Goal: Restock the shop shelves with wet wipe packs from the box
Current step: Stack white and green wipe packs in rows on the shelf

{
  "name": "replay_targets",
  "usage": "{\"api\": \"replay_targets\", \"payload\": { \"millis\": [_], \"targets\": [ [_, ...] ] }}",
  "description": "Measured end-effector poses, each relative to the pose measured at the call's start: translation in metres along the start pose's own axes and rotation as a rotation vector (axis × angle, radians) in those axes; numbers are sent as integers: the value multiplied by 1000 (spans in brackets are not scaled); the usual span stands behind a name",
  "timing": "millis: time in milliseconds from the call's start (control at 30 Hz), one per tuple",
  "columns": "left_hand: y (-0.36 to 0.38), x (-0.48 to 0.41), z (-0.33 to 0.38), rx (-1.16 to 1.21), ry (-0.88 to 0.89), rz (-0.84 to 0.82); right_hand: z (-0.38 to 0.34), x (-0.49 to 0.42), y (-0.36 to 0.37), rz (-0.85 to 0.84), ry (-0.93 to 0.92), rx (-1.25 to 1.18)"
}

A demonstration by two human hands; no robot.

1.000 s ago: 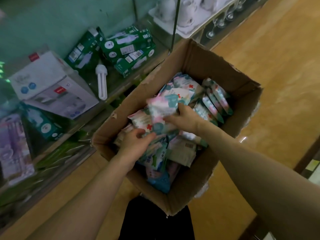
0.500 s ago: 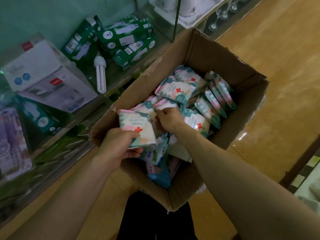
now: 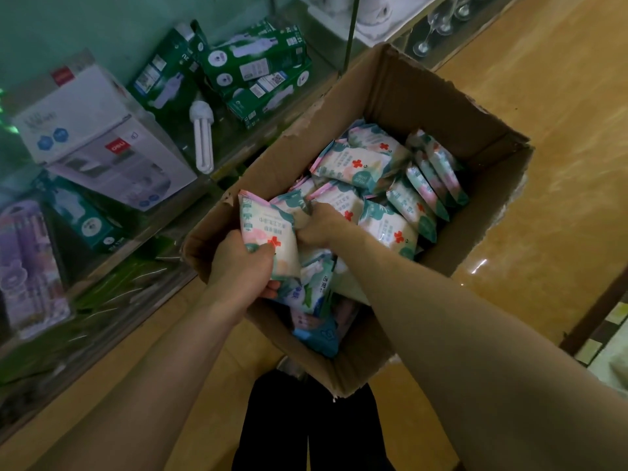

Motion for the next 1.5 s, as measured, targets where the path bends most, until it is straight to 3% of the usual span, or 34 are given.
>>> {"api": "replay_targets", "payload": {
  "millis": [67, 233, 367, 633, 900, 1033, 1500],
  "targets": [
    [1, 2, 4, 24, -11, -5, 8, 8, -9, -64, 45, -202],
    [-1, 10, 22, 134, -9, -61, 44, 41, -36, -4, 107, -563],
    [5, 30, 53, 166, 80, -137, 59, 84, -67, 47, 94, -661],
    [33, 113, 136, 213, 274, -396, 65, 206, -124, 402, 26, -760],
    [85, 217, 191, 135, 258, -773, 96, 329, -166, 708, 53, -924],
    [116, 277, 211, 98, 328, -877, 125, 400, -180, 890, 77, -972],
    [259, 517, 208, -82, 484, -1250, 267, 642, -189, 1412, 227, -1100]
  ]
}}
Point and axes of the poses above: each hand's wrist, its own x-axis away from the middle knuckle, its own y-axis out of the palm, z = x × y, the point moved 1 cm from there along -x, towards the middle knuckle, and after that the axes turned 6 degrees about x, right-handed, at the moved point
